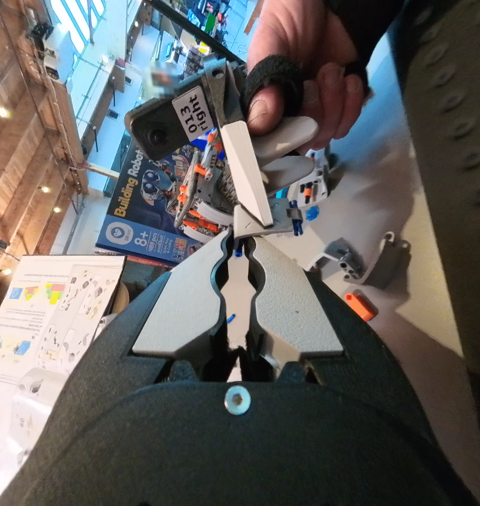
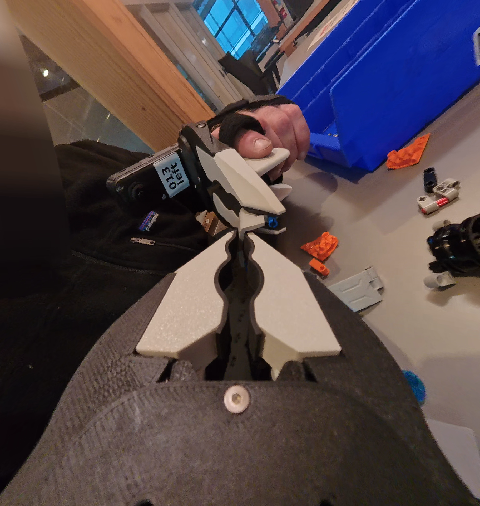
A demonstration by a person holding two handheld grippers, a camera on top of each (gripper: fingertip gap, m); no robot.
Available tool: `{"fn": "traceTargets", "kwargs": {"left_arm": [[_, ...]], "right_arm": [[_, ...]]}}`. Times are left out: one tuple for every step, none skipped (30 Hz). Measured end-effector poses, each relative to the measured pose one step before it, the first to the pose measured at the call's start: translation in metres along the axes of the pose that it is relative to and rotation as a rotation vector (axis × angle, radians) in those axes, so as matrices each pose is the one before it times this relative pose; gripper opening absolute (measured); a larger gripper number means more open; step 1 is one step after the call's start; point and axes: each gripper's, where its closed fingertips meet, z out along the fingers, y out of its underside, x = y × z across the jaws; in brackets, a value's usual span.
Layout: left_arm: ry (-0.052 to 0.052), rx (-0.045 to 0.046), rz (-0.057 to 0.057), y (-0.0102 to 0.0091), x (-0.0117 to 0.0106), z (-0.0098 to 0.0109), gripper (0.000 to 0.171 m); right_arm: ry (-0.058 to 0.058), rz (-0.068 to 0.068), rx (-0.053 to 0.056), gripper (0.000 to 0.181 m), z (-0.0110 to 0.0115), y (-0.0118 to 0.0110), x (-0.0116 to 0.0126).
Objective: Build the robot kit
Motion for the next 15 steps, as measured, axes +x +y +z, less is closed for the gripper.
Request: {"fn": "traceTargets", "kwargs": {"left_arm": [[-0.0113, -0.02135, -0.011, 0.00382, -0.00305, 0.00055, 0.005], [-0.004, -0.01493, -0.0169, 0.00305, -0.00214, 0.00052, 0.005], [-0.0069, -0.01105, -0.0237, 0.00251, -0.0028, 0.00038, 0.004], [-0.0142, -0.0239, -0.0216, 0.00449, -0.00408, 0.00064, 0.004], [-0.0094, -0.02674, -0.0164, 0.00462, -0.00338, 0.00104, 0.005], [-0.004, -0.00647, -0.0157, 0.00175, -0.00217, 0.00062, 0.005], [-0.0036, -0.00799, -0.0179, 0.00188, -0.00186, 0.0006, 0.005], [-0.0036, -0.02128, -0.0119, 0.0036, -0.00185, 0.00124, 0.005], [-0.0028, -0.01361, -0.0081, 0.0026, -0.00134, 0.00093, 0.005], [-0.0057, -0.01027, -0.0102, 0.0021, -0.00181, 0.00072, 0.005], [-0.0051, -0.01865, -0.0103, 0.00289, -0.00213, 0.00096, 0.005], [-0.0039, -0.01914, -0.0117, 0.00296, -0.00192, 0.00135, 0.004], [-0.0031, -0.0099, -0.0114, 0.00158, -0.00187, 0.00109, 0.005], [-0.0026, -0.01884, -0.0054, 0.00248, -0.00184, 0.00142, 0.005], [-0.0019, -0.01899, -0.005, 0.00248, -0.00139, 0.00136, 0.005]], "right_arm": [[0.0135, 0.0021, 0.0178, 0.002, -0.00033, -0.00418, 0.0026], [0.0115, -0.0013, 0.0168, 0.003, -0.00011, -0.00403, 0.00205], [0.017, -0.0063, 0.0128, 0.004, -0.00013, -0.00383, 0.00248], [0.0317, -0.0094, 0.0199, 0.006, -0.00109, -0.00536, 0.00389], [0.0328, -0.0103, 0.0227, 0.009, -0.00198, -0.00573, 0.00381], [0.0286, -0.011, 0.0123, 0.011, -0.00218, -0.0044, 0.00324], [0.0495, -0.018, 0.0046, 0.017, -0.00214, -0.0033, 0.00602], [0.0611, -0.0269, 0.007, 0.023, -0.00192, -0.00336, 0.00657], [0.0394, -0.0334, 0.0051, 0.022, -0.00132, -0.00266, 0.00222], [0.0377, -0.0299, 0.0058, 0.025, -0.00124, -0.00279, 0.00142], [0.0537, -0.0361, 0.0054, 0.03, -0.00147, -0.0027, 0.0031], [0.054, -0.0428, -0.0102, 0.034, -0.00091, -0.00071, 0.00263], [0.0371, -0.0337, -0.0129, 0.035, -0.00017, -0.00059, -0.00003], [0.0283, -0.0285, -0.0092, 0.035, 0.00073, -0.00119, -0.0015], [0.0261, -0.0321, -0.0126, 0.035, 0.00167, -0.00056, -0.00173]]}}
